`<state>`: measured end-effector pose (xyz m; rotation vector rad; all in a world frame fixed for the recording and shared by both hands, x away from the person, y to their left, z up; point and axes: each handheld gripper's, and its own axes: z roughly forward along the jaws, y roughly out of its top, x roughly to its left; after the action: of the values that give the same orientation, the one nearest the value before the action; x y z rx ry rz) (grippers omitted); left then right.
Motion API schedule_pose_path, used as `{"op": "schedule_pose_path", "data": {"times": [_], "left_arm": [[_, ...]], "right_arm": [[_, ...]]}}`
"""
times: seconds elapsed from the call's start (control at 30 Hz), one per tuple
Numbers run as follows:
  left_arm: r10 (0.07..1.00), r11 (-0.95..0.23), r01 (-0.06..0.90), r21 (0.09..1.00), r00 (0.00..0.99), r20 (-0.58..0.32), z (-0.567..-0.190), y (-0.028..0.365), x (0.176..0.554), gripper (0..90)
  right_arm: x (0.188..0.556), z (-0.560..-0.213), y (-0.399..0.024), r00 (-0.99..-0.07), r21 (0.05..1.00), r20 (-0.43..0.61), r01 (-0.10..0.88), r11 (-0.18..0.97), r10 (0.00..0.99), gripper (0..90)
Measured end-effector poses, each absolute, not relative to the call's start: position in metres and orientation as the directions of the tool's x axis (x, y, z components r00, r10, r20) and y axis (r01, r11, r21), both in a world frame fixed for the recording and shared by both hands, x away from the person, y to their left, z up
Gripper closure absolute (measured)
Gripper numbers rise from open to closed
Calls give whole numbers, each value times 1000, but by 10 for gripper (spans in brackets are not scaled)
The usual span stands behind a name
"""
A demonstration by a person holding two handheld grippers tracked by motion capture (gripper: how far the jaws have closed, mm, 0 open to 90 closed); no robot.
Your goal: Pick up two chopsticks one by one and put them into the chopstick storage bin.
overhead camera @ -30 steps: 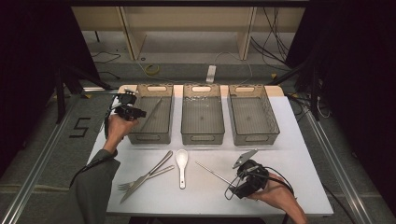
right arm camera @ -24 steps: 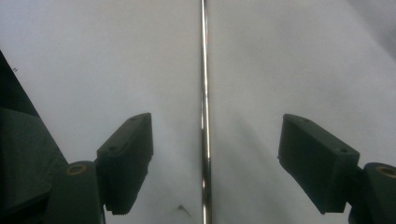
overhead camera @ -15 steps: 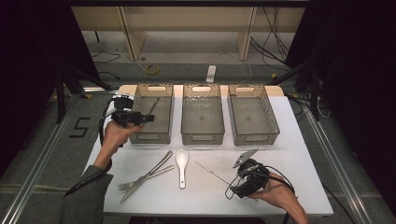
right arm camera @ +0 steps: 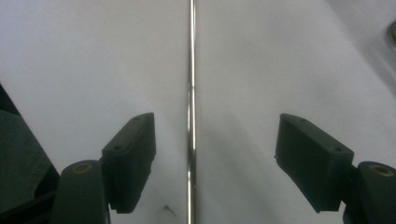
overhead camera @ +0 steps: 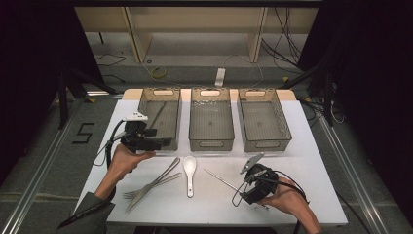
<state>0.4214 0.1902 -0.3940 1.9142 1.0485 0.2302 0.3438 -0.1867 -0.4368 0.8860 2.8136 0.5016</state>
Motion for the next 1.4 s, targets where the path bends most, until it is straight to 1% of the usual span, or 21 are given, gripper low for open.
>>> {"op": "schedule_pose_path", "data": {"times": [0.03,0.2,0.23,0.27,0.3,0.33,0.37,0.4,0.43,0.47,0.5,0.53,0.57,0.6,0.63,0.7,0.9,0.97,1.2,1.37,1.4], "left_arm": [[729,-226,556,800,641,-240,-395,187,413,202],[715,-243,525,816,666,-215,-398,182,400,184],[713,-238,519,821,668,-215,-398,182,397,184],[707,-240,514,823,674,-215,-399,182,394,184],[706,-241,510,826,676,-211,-399,182,391,184],[707,-244,502,830,678,-202,-400,182,388,184],[706,-248,502,829,679,-200,-402,182,386,184],[707,-251,504,827,679,-198,-403,182,384,184],[708,-254,507,824,678,-199,-405,182,383,181],[708,-255,510,821,677,-201,-407,182,381,181],[708,-258,511,820,678,-200,-408,182,379,176],[707,-262,511,819,679,-198,-409,182,378,176],[703,-269,510,817,684,-195,-409,182,376,172],[705,-268,505,820,683,-190,-409,181,375,172],[701,-262,491,831,688,-186,-408,181,371,172],[697,-260,483,836,693,-183,-407,182,370,172],[695,-254,452,855,700,-164,-406,184,360,172],[693,-251,451,857,702,-166,-406,185,358,172],[695,-274,463,843,701,-159,-411,181,358,170],[691,-280,444,851,708,-142,-409,181,356,177],[693,-282,444,851,707,-139,-409,181,356,177]], "right_arm": [[345,-437,-186,-816,344,-55,525,778,575,304],[347,-438,-184,-821,330,-50,525,785,569,334],[348,-439,-183,-827,317,-48,519,794,560,362],[348,-439,-183,-827,317,-48,519,794,560,362],[348,-440,-181,-832,299,-48,517,802,553,391],[348,-440,-181,-832,299,-48,517,802,553,391],[349,-442,-180,-841,285,-47,506,814,539,427],[349,-442,-180,-841,285,-47,506,814,539,427],[350,-443,-178,-844,273,-41,505,819,534,460],[350,-443,-178,-844,273,-41,505,819,534,460],[351,-445,-178,-849,265,-37,500,824,527,497],[351,-445,-178,-849,265,-37,500,824,527,497],[352,-446,-177,-849,252,-35,504,826,528,529],[352,-446,-177,-849,252,-35,504,826,528,529],[353,-448,-177,-852,238,-38,500,833,522,552],[353,-449,-177,-852,234,-37,501,833,522,561],[352,-451,-175,-863,215,-22,489,845,505,643],[352,-453,-174,-869,209,-20,480,852,495,681],[352,-455,-172,-868,182,-9,486,855,496,754],[355,-455,-173,-864,172,-2,496,851,504,838],[355,-455,-173,-864,172,-2,496,851,504,838]]}}
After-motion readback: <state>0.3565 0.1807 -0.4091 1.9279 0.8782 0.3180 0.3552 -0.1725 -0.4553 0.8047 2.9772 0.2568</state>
